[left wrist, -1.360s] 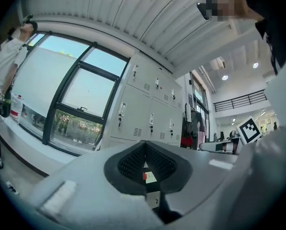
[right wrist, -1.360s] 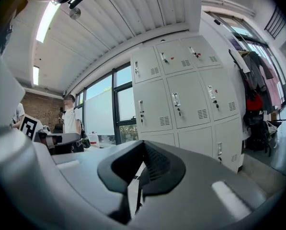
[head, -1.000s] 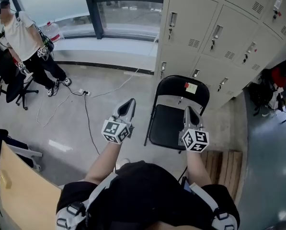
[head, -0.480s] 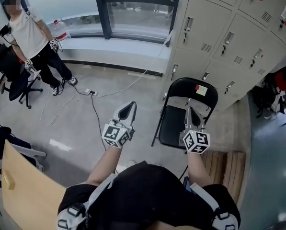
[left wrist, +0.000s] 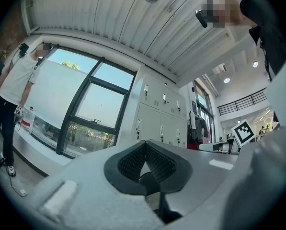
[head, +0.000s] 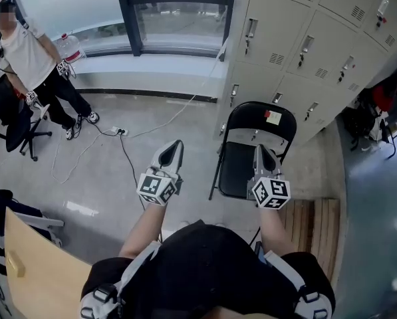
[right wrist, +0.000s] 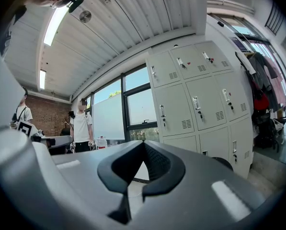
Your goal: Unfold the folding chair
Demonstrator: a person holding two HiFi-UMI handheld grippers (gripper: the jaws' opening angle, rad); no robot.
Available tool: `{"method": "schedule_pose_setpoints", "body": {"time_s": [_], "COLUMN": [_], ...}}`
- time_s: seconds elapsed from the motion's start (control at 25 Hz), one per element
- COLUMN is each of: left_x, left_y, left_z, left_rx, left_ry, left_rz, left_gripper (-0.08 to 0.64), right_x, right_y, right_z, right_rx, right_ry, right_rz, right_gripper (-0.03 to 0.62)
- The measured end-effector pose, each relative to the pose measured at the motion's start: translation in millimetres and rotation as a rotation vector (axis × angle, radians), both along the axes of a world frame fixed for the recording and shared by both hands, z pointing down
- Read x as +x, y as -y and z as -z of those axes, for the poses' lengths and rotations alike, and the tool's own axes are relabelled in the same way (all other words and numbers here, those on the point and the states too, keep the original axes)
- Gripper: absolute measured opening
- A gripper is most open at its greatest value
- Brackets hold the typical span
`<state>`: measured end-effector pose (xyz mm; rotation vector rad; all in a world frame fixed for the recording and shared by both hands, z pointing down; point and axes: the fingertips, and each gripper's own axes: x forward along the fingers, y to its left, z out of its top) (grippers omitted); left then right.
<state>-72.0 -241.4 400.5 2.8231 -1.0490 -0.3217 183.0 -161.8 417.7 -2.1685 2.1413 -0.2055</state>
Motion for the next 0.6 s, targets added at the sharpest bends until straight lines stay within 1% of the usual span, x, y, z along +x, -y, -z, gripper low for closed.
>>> {"method": "schedule_pose_setpoints", "body": {"time_s": [0.6], "left_x": [9.2], "left_y": [9.3], "left_z": [6.4], "left_rx": [0.008], "left_ry": [-0.016], "left_rz": [-0.017], "left_gripper": [-0.002], "right_x": [3.2], "right_y": [10.2], "right_z": [13.9], "right_rx": [0.017], "right_ry": [-0.039], "right_rz": [0.004], "right_gripper": [0.005]}}
